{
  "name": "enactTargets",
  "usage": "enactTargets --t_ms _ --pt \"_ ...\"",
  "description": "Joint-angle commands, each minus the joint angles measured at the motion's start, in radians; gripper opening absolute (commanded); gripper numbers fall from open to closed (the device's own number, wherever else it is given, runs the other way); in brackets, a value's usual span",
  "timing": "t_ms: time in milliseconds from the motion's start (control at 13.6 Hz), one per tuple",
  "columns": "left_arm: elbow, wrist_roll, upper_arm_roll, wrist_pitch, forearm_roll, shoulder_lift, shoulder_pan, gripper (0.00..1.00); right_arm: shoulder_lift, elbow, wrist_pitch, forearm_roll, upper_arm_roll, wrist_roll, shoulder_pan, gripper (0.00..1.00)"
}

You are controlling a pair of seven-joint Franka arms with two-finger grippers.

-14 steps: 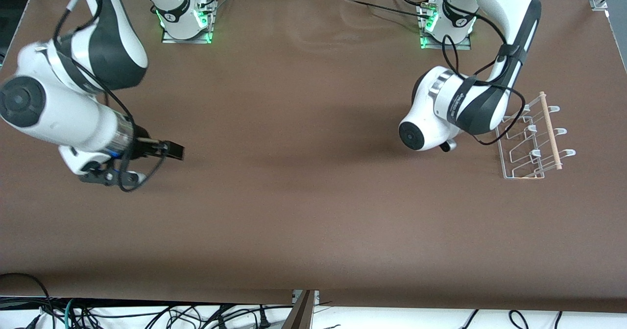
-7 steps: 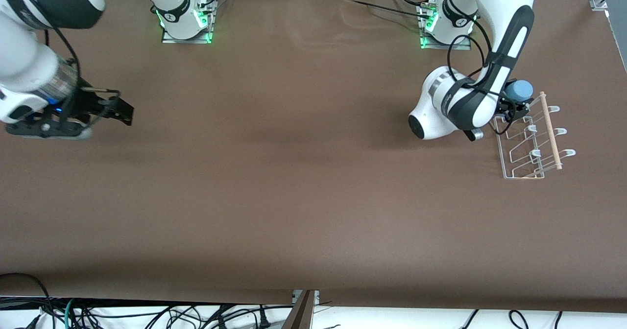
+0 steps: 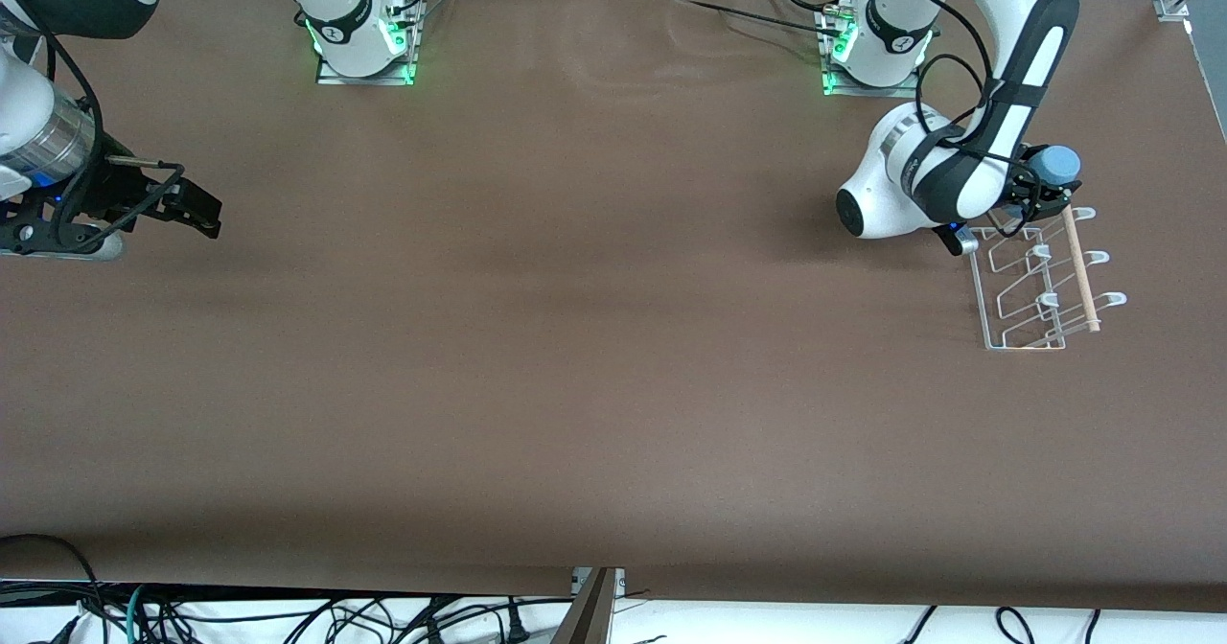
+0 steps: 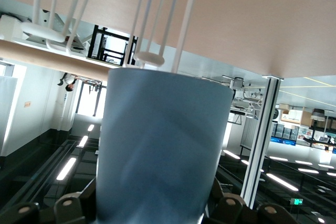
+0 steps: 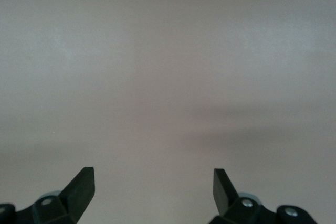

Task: Transfer cup to left arm and place on rack
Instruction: 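Move the cup over the wire rack with the left gripper, inverting it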

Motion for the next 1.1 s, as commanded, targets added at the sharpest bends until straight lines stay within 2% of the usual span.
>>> enactTargets --t_ms 0,661,734,808,1028 --pt "-0.028 -0.039 -0.013 0.026 0.031 -0.014 0.005 0.0 0.008 0.027 -0.024 -0.006 0.002 -0.012 -0.006 1.0" --pt "-0.034 -0.136 -0.013 0.07 0.062 0.041 0.032 0.01 0.008 0.027 -0.021 -0.004 0.002 -0.012 -0.006 1.0" --pt "-0.034 -0.138 -0.013 0.075 0.063 0.046 0.036 0.14 0.008 0.027 -0.021 -0.004 0.002 -0.012 -0.006 1.0" --pt "-0.034 -0.144 -0.013 0.078 0.068 0.051 0.037 0.99 0.008 0.027 -0.02 -0.004 0.002 -0.012 -0.006 1.0" --pt "-0.019 -0.145 -0.013 0.078 0.066 0.043 0.048 1.0 0.014 0.028 -0.021 -0.004 0.002 -0.013 -0.007 1.0"
